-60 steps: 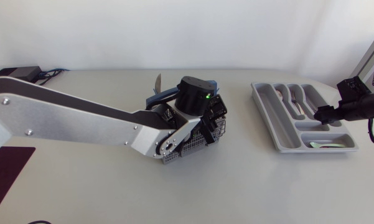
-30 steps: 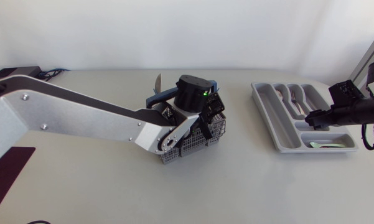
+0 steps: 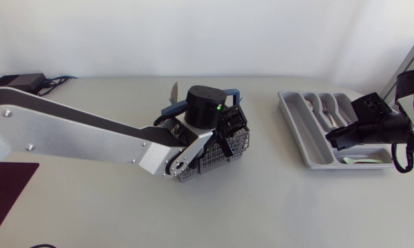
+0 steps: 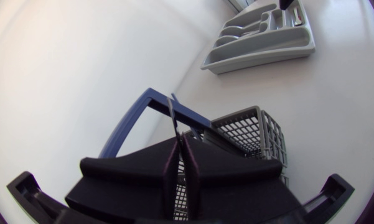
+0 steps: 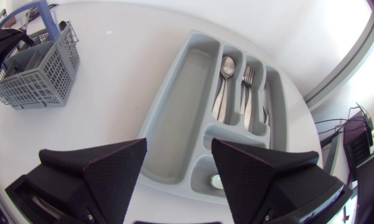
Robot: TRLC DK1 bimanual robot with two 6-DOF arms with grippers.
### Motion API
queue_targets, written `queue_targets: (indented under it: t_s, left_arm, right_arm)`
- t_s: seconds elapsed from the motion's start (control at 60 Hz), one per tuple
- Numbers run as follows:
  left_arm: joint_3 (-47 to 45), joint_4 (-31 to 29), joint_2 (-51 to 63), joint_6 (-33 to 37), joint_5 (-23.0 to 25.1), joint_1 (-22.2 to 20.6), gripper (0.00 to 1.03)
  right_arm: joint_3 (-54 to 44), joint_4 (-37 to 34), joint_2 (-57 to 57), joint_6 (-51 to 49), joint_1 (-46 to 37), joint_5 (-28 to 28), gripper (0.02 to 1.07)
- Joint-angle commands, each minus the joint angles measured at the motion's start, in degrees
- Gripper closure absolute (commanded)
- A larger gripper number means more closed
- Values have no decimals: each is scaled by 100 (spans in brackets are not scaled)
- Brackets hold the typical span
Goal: Sort the cutlery from the basket into the organizer compartments.
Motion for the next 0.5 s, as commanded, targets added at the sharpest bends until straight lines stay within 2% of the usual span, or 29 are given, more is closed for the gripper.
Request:
queue_targets:
  t_s: [0.0,0.483]
  left_arm:
    - [-206,125,-335,526,-79,-44,100]
    - [-399,-130,-1434,746,-114,-255,100]
  right_arm:
    - [-236,31,-207,-28,164,-4,31]
    - [-622,-136,-990,-19,876,14,31]
